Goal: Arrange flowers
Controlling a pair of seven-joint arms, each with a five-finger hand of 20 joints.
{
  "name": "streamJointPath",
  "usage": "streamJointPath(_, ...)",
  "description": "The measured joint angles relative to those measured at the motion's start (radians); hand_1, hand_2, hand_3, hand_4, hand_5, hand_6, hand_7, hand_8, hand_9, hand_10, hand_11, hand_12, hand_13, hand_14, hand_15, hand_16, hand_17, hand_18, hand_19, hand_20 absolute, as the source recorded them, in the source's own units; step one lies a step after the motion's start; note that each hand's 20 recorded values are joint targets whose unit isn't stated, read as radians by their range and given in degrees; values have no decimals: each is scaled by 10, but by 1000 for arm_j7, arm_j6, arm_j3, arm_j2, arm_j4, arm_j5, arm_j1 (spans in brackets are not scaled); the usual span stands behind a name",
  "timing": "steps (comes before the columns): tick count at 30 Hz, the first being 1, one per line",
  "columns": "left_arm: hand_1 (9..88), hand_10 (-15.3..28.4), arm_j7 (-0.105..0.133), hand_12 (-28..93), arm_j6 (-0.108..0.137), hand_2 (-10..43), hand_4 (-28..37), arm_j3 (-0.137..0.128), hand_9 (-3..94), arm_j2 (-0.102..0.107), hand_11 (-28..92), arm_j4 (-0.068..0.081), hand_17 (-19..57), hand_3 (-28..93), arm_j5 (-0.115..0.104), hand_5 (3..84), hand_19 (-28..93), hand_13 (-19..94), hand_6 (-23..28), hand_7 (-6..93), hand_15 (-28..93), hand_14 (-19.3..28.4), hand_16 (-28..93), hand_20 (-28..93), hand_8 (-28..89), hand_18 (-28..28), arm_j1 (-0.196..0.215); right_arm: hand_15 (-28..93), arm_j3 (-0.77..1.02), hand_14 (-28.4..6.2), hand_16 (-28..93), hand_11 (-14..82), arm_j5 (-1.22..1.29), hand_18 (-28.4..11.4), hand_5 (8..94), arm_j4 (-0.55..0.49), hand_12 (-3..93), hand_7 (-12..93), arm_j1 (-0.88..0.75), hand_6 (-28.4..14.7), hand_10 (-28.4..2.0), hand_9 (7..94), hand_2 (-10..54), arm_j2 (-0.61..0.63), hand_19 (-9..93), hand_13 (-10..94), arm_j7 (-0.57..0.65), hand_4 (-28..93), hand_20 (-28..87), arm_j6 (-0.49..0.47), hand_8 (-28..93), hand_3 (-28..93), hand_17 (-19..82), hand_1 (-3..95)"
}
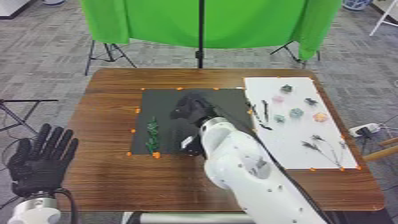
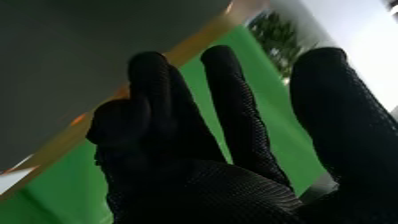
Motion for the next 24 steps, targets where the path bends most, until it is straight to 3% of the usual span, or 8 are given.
streamJointPath(4,252,152,3,92,-2,173,-283,-6,370,-9,187,-7,-65,769,1,409,343,276,85,88,305,156,-68,116,-96,131,10,711,160,-227,127,184,35,-284,553,-108,152,125,-68,-90,-247,478,-94,86,907,395,2,-252,471,-97,-120,830,275,340)
streamJointPath(9,251,152,4,92,-3,172,-283,-7,370,-13,188,-10,-65,771,2,410,342,276,86,88,305,156,-68,116,-96,131,13,687,326,-219,122,176,-54,-284,562,-174,148,117,-158,-97,-235,495,-95,217,901,409,59,-280,453,-88,-116,826,272,360)
streamJointPath(15,251,152,6,92,-2,173,-283,-9,371,-14,189,-14,-65,770,2,410,343,276,86,88,305,156,-68,116,-96,131,20,670,523,-214,125,173,-159,-284,567,-168,150,115,-282,-99,-232,496,-95,300,899,414,116,-282,449,-89,-116,823,270,371)
streamJointPath(24,252,152,2,92,-2,173,-283,-6,371,-19,189,-14,-65,769,2,411,343,276,84,88,307,157,-68,116,-96,131,17,670,588,-211,132,179,-306,-284,563,-143,156,111,-388,-101,-229,496,-95,333,898,413,167,-283,448,-136,-113,837,270,380)
